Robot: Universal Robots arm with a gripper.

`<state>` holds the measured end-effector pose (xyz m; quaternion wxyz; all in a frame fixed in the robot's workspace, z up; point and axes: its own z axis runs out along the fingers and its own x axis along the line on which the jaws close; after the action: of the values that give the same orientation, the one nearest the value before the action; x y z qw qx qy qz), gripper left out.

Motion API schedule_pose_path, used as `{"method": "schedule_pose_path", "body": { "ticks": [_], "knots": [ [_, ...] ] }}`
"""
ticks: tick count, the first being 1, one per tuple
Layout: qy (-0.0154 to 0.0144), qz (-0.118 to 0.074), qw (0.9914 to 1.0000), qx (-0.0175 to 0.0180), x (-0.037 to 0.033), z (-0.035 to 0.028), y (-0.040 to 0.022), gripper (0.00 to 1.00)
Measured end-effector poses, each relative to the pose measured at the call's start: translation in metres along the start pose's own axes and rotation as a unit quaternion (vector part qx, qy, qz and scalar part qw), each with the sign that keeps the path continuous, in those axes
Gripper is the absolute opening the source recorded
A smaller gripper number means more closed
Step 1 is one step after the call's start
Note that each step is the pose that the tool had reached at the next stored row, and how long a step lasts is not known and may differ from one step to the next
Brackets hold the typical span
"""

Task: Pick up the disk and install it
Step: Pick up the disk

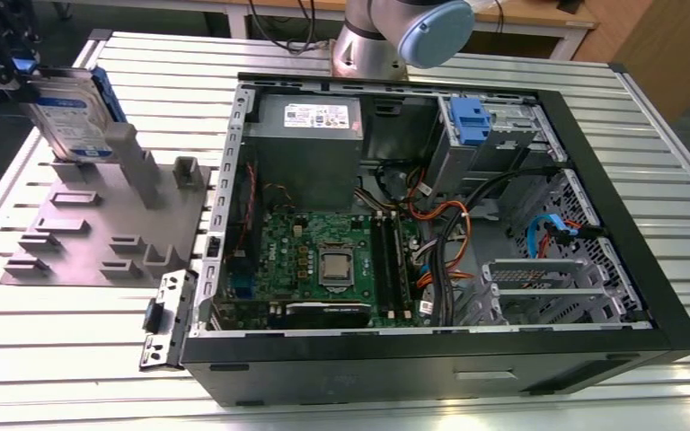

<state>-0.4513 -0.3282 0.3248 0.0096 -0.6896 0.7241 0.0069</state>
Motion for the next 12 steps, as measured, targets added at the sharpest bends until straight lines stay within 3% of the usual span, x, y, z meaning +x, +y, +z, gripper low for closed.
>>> {"method": "schedule_pose_path", "body": {
  "ticks": [12],
  "knots": [
    [0.0000, 0.000, 1.00000, -0.0001, 0.0000, -0.0020, 0.0000, 0.36]
  ]
}}
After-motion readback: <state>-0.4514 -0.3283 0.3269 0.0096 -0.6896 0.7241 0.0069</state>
